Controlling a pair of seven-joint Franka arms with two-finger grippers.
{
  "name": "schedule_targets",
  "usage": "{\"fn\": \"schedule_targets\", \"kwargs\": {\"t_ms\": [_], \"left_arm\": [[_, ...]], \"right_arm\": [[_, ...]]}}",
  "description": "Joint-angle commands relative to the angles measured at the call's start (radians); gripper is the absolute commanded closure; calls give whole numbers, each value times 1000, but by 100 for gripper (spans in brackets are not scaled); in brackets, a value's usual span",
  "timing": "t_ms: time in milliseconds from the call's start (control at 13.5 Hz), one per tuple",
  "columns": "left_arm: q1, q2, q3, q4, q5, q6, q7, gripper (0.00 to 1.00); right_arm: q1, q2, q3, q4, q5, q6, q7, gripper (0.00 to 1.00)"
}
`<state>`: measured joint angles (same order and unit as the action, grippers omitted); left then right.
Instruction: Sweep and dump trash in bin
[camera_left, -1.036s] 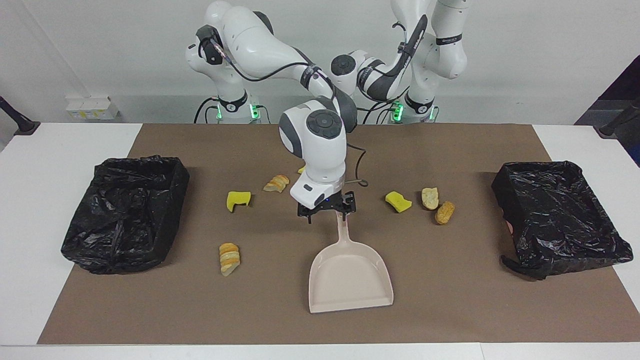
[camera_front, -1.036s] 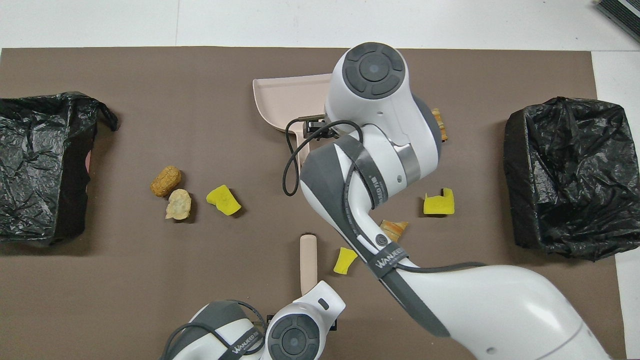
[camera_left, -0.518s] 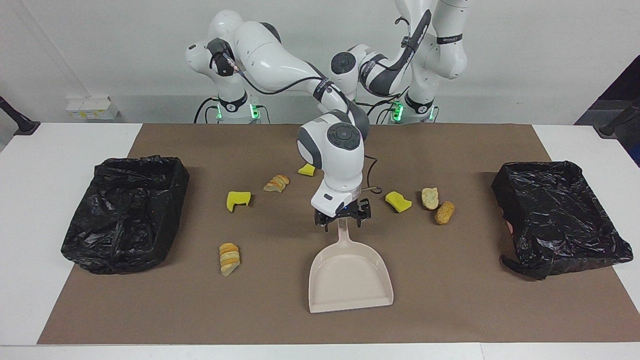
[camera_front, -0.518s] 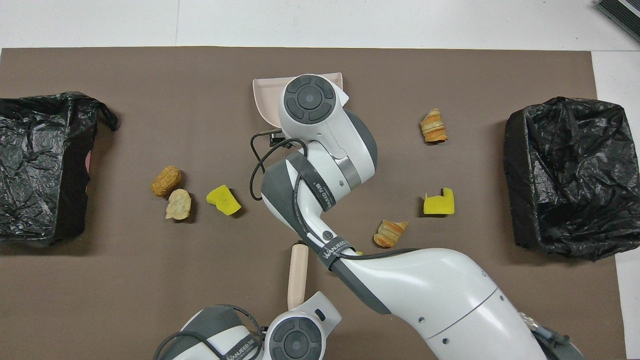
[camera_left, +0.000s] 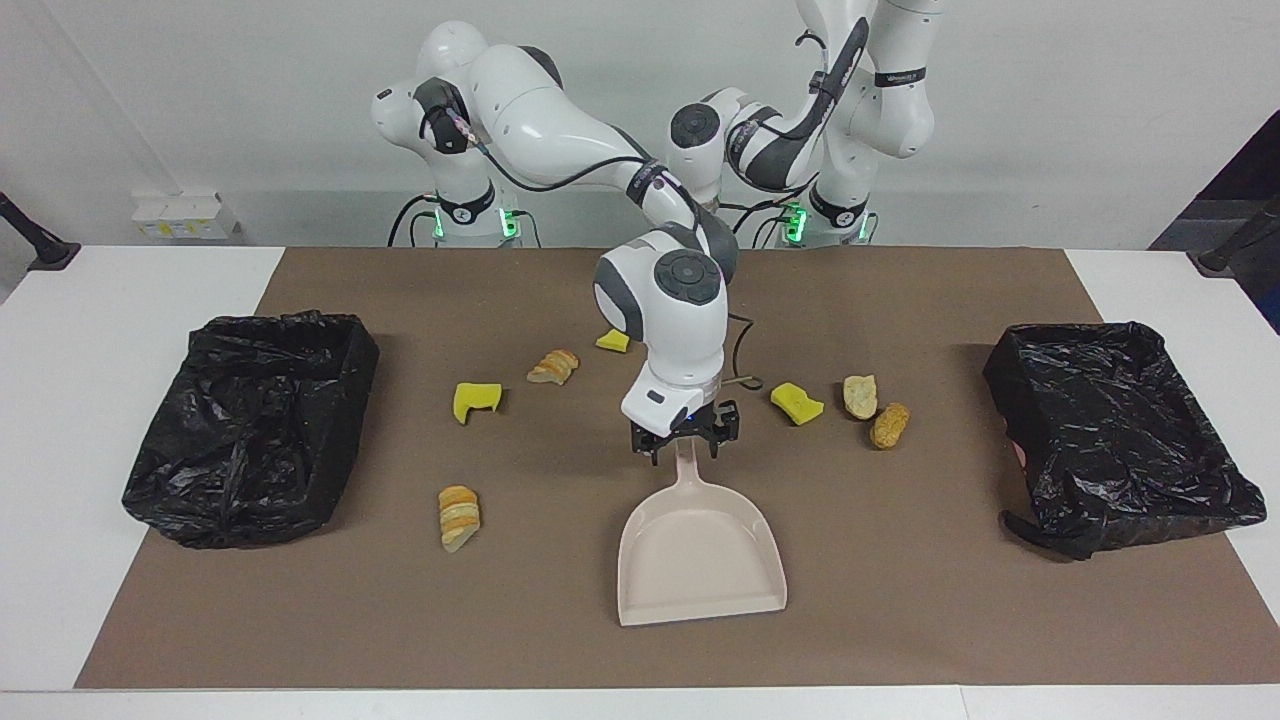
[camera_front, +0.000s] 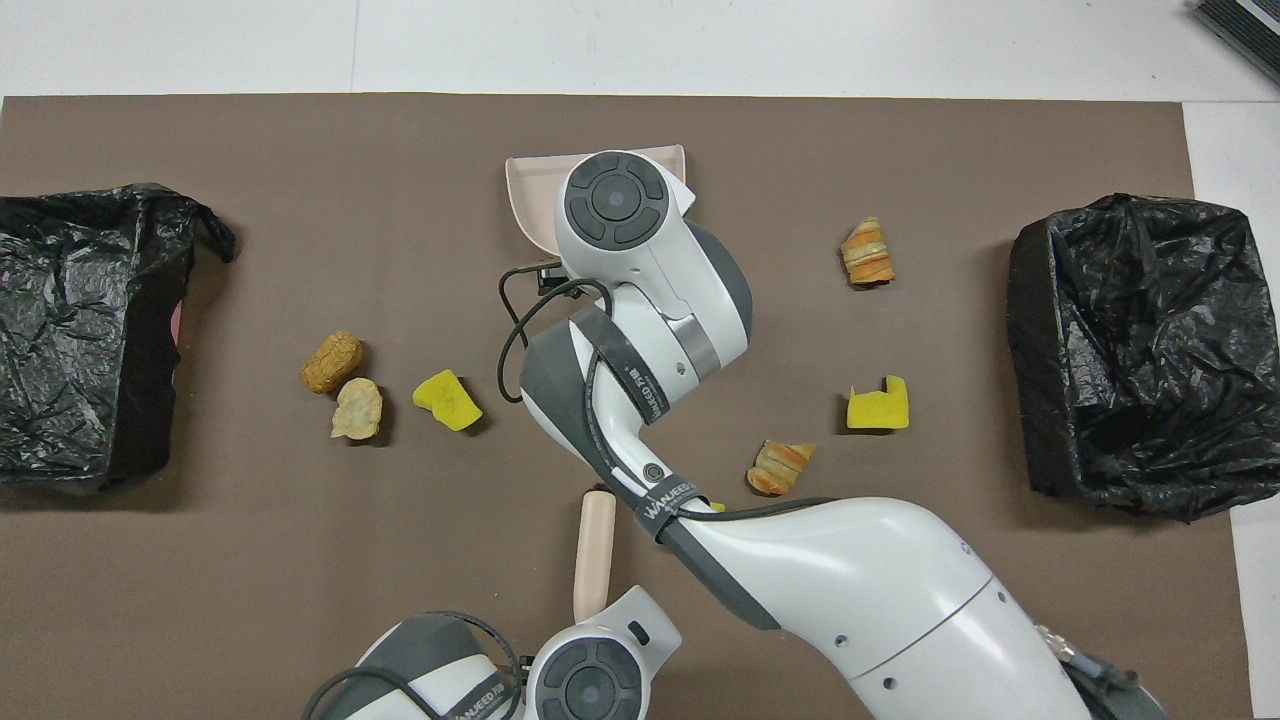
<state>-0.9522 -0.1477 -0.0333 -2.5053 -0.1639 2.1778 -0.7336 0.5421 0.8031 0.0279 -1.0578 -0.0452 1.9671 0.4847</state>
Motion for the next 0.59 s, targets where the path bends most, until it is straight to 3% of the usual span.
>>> {"fn": "schedule_targets", "kwargs": {"t_ms": [0, 148, 222, 296, 370, 444, 518], "left_arm": [[-3, -47, 12, -56, -13, 51, -6, 100], [-3, -46, 12, -56, -13, 54, -3, 39], [-3, -46, 12, -55, -13, 53, -1, 19], [-3, -46, 12, -52, -13, 31, 2, 9], [-3, -46, 13, -50, -13, 22, 2, 8], [-2, -44, 13, -49, -13, 16, 2, 8], [-2, -46, 13, -49, -13, 16, 2, 15]], "right_arm": [[-8, -5, 15, -42, 34, 33, 9, 13], [-5, -10, 15, -53, 59, 49, 8, 14], [-5, -15, 15, -60, 51, 49, 5, 16], [-7, -15, 15, -64, 50, 49, 5, 31], [-8, -16, 15, -64, 47, 49, 0, 47], [-8, -16, 15, -64, 47, 47, -17, 64], [-8, -18, 15, -65, 47, 47, -31, 79]]}}
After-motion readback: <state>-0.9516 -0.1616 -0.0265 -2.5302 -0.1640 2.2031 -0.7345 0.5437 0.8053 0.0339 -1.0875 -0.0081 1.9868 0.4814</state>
